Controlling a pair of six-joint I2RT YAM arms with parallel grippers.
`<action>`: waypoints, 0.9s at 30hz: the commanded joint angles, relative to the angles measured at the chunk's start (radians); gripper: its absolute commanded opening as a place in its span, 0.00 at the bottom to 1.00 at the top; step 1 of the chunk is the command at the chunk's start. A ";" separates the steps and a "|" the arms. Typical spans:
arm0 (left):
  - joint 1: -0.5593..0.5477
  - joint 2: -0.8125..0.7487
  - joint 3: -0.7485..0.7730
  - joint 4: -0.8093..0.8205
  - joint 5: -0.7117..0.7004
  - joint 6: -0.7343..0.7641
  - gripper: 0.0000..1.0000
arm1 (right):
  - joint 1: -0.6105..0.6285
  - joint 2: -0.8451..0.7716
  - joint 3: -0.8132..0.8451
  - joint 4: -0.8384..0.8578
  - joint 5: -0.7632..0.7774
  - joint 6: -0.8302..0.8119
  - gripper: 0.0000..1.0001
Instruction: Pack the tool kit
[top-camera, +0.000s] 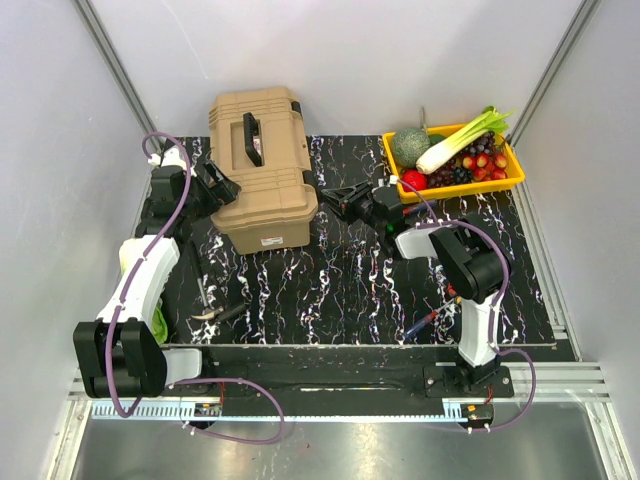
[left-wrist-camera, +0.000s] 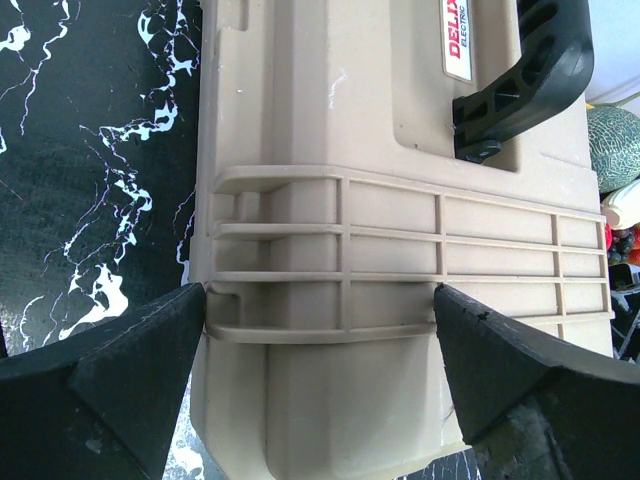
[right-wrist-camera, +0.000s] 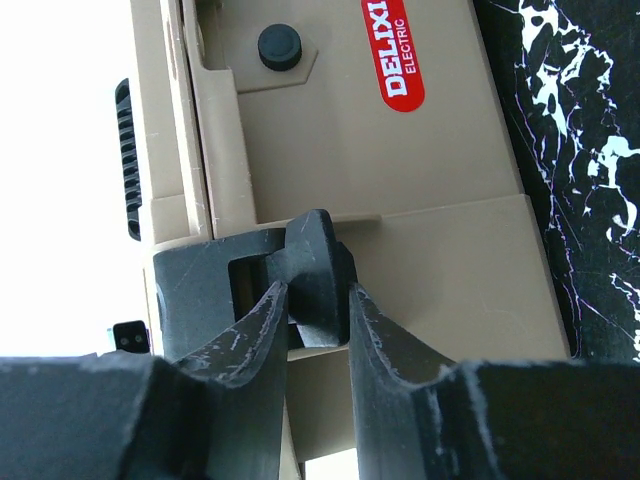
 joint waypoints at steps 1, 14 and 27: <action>-0.031 0.042 -0.038 -0.210 -0.004 0.076 0.99 | 0.063 -0.121 0.055 0.265 -0.137 0.050 0.32; -0.031 0.031 -0.004 -0.228 -0.045 0.086 0.99 | 0.059 -0.209 0.135 -0.072 -0.175 -0.169 0.33; -0.031 0.019 0.028 -0.248 -0.088 0.096 0.99 | 0.059 -0.299 0.167 -0.400 -0.077 -0.368 0.44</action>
